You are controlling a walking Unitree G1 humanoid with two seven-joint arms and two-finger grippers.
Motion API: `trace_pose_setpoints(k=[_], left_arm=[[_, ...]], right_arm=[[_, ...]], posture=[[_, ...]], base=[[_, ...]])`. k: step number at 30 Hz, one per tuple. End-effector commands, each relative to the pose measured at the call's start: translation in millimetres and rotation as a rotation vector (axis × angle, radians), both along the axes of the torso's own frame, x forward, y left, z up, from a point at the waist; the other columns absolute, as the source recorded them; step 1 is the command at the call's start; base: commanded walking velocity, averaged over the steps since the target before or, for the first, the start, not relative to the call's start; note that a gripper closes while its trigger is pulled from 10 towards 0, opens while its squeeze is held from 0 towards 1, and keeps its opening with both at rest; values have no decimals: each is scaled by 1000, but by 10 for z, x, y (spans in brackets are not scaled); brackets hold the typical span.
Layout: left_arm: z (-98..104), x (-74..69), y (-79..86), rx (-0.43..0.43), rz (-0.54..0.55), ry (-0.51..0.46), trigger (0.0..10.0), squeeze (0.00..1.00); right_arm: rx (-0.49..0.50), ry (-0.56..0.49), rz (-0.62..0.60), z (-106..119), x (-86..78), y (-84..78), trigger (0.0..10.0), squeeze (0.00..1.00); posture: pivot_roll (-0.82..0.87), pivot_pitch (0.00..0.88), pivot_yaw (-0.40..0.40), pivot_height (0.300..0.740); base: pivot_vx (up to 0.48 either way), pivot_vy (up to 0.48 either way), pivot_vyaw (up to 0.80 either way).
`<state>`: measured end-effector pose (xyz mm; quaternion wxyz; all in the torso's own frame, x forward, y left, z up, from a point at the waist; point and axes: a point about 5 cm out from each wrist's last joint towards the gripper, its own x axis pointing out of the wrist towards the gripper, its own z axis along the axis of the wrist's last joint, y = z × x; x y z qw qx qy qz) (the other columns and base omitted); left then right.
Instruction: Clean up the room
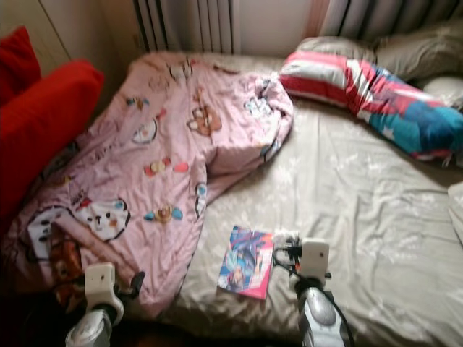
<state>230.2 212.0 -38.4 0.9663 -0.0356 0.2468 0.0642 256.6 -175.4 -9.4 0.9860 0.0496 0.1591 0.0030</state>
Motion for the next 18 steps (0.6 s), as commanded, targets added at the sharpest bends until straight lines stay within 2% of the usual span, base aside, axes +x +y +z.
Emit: trace_pose_setpoints(k=[1, 5, 7, 8, 10, 12, 18], left_arm=[[-128, -162, 48, 20, 7, 96, 10000, 0], [-185, -222, 58, 21, 10, 149, 10000, 0], [-253, -303, 66, 30, 9, 219, 10000, 0], [-275, -339, 93, 19, 38, 241, 10000, 0], [-294, -367, 108, 16, 53, 263, 10000, 0], [-310, -389, 108, 21, 52, 282, 10000, 0], [-323, -399, 82, 7, 58, 285, 10000, 0]], right_arm=[[-9, 86, -5, -153, -124, -33, 10000, 0], [-2, 191, -19, -305, -236, -79, 10000, 0], [-1, 273, -62, -406, -335, -157, 10000, 0], [-3, 335, -66, -471, -399, -168, 10000, 0], [-18, 382, -63, -518, -450, -179, 10000, 0], [-33, 423, -56, -558, -501, -189, 10000, 0], [-40, 448, -63, -602, -564, -189, 10000, 0]], posture=[[-77, 45, 10, 740], [-75, 64, 13, 740], [-73, 88, 16, 740], [-76, 100, 19, 740], [-70, 117, 16, 740], [-64, 129, 12, 740], [-67, 162, 11, 740]], base=[[0, 0, 0], [0, 0, 0], [0, 0, 0], [0, 0, 0], [0, 0, 0], [0, 0, 0], [0, 0, 114]])
